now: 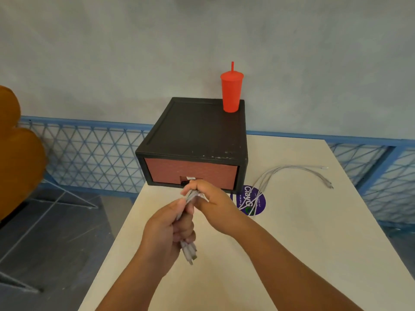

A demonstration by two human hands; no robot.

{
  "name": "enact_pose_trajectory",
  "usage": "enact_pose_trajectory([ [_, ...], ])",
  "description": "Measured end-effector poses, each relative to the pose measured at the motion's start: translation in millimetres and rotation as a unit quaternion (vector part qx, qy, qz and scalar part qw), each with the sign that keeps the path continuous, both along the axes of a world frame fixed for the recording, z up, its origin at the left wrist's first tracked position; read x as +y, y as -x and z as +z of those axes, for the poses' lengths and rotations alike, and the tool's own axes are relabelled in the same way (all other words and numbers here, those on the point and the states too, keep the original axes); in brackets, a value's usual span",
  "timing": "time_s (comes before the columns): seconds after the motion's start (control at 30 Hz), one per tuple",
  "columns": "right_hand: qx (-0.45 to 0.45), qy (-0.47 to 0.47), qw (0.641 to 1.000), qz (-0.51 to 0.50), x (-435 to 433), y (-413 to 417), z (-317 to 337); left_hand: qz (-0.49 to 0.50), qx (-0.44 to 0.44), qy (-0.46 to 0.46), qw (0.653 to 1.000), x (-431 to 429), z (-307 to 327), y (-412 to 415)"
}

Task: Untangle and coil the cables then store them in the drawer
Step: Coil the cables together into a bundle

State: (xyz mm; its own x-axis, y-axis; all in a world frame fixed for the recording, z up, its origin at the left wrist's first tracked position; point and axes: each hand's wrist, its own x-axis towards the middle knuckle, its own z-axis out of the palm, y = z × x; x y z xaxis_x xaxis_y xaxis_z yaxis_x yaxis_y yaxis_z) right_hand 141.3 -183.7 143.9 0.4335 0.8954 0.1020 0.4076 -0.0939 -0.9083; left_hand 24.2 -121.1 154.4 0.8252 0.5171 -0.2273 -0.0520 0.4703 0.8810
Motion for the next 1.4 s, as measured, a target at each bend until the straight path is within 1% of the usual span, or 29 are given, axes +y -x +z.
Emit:
enact_pose_trajectory([
  [0.17, 0.064, -0.066, 0.993, -0.074, -4, 1, -14, -0.055, -0.109, 0.062, 0.991, 4, 23, -7],
  [0.2, 0.071, -0.078, 0.991, -0.077, -6, 3, -17, -0.067, -0.128, 0.064, 0.987, 4, 25, -10],
  [0.3, 0.13, -0.084, 0.983, -0.097, -12, 5, -22, -0.092, -0.179, 0.032, 0.979, -2, 31, -22],
  [0.33, 0.112, -0.08, 0.984, -0.112, -15, 6, -24, -0.088, -0.183, 0.025, 0.979, -4, 34, -26],
  [0.37, 0.112, -0.064, 0.985, -0.112, -17, 6, -23, -0.08, -0.181, 0.022, 0.98, -6, 36, -31],
  [0.4, 0.087, -0.042, 0.988, -0.118, -21, 7, -23, -0.072, -0.173, 0.02, 0.982, -9, 39, -36],
  [0.43, 0.111, -0.029, 0.986, -0.124, -23, 6, -23, -0.064, -0.165, 0.018, 0.984, -13, 41, -41],
  [0.5, 0.119, -0.003, 0.982, -0.149, -28, 3, -22, -0.044, -0.157, 0.012, 0.987, -22, 45, -50],
  [0.57, 0.071, 0.059, 0.986, -0.136, -33, 1, -21, -0.013, -0.158, 0.005, 0.987, -26, 46, -59],
  [0.63, -0.013, 0.124, 0.988, -0.096, -39, 2, -23, 0.002, -0.169, -0.009, 0.986, -24, 48, -67],
  [0.7, -0.05, 0.145, 0.985, -0.085, -46, 5, -25, 0.0, -0.165, -0.055, 0.985, -17, 44, -75],
  [0.77, -0.072, 0.149, 0.982, -0.096, -52, 6, -22, -0.002, -0.134, -0.165, 0.977, -11, 36, -80],
  [0.83, -0.136, 0.155, 0.973, -0.105, -59, 4, -17, -0.002, -0.098, -0.29, 0.952, -11, 26, -83],
  [0.9, -0.193, 0.167, 0.962, -0.095, -64, 1, -10, -0.004, -0.066, -0.369, 0.927, -9, 19, -81],
  [0.97, -0.211, 0.178, 0.957, -0.09, -74, -9, -6, -0.02, -0.05, -0.406, 0.912, -13, 15, -89],
  [1.03, -0.239, 0.2, 0.947, -0.082, -79, -12, 3, -0.053, -0.038, -0.422, 0.904, -14, 15, -90],
  [1.17, -0.298, 0.206, 0.928, -0.089, -88, -18, 24, -0.11, -0.01, -0.409, 0.906, -19, 12, -87],
  [1.27, -0.319, 0.207, 0.922, -0.075, -87, -19, 43, -0.085, -0.021, -0.379, 0.921, -18, 14, -85],
  [1.3, -0.324, 0.209, 0.92, -0.069, -86, -18, 46, -0.058, -0.031, -0.347, 0.936, -18, 15, -85],
  [1.33, -0.331, 0.212, 0.918, -0.06, -84, -17, 49, -0.023, -0.036, -0.29, 0.956, -16, 18, -86],
  [1.37, -0.338, 0.217, 0.914, -0.05, -83, -15, 50, 0.01, -0.042, -0.21, 0.977, -14, 23, -86],
  [1.4, -0.345, 0.227, 0.91, -0.036, -82, -13, 50, 0.036, -0.05, -0.122, 0.991, -13, 30, -87],
])
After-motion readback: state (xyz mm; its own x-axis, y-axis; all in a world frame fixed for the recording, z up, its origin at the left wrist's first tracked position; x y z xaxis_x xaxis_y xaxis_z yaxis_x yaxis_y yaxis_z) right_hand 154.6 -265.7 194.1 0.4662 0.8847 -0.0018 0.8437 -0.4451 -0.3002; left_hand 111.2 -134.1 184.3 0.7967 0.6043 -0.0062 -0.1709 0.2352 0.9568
